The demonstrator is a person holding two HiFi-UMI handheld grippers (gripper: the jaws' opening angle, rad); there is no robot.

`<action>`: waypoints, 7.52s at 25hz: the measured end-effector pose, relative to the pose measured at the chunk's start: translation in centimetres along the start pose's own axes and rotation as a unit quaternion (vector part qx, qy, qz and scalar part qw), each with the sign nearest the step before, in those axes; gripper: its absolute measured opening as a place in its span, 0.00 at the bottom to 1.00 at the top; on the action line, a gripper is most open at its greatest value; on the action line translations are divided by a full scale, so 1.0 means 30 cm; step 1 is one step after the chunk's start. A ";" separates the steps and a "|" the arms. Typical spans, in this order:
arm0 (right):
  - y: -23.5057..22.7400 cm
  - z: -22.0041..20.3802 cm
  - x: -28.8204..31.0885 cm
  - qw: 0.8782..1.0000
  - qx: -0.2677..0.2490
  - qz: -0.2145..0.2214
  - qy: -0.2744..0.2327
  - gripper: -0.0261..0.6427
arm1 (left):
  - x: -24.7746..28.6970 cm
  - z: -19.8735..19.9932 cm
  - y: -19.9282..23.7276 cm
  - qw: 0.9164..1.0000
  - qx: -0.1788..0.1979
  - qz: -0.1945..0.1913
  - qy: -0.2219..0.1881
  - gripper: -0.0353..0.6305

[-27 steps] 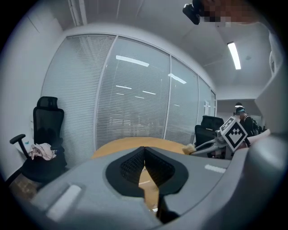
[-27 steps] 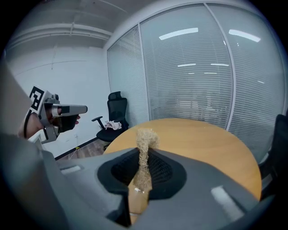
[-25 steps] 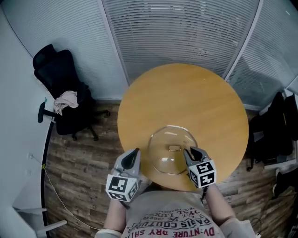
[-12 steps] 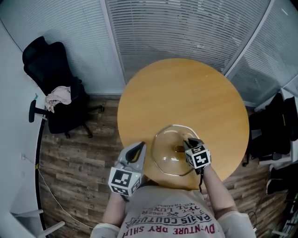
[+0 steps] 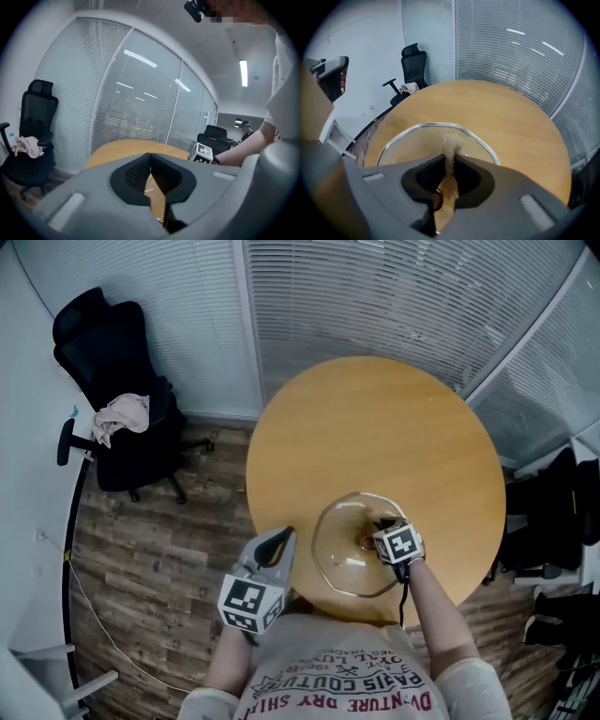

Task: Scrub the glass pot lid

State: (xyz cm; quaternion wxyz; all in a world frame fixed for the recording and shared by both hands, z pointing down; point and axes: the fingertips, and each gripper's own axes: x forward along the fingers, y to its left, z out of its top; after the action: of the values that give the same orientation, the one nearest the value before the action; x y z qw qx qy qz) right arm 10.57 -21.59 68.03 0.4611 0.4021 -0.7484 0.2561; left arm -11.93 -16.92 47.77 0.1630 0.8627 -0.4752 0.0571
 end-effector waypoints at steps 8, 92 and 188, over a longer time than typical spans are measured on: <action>0.036 0.012 0.036 0.999 -0.012 0.021 0.040 0.13 | -0.021 0.016 0.019 1.000 0.000 0.000 -0.005 0.06; 0.298 0.024 -0.215 0.969 -0.214 0.125 0.012 0.12 | -0.073 -0.039 -0.058 1.000 0.008 0.014 0.016 0.06; 0.592 -0.337 -0.110 0.874 -0.449 0.175 0.059 0.13 | -0.365 -0.303 -0.309 0.988 -0.050 0.134 0.053 0.06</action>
State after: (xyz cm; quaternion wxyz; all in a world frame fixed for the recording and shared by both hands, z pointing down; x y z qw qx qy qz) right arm 1.42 -3.08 69.35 0.5829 -0.0018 -0.8125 -0.0081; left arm -9.56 -0.51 51.45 0.2214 0.7777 -0.5797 0.1007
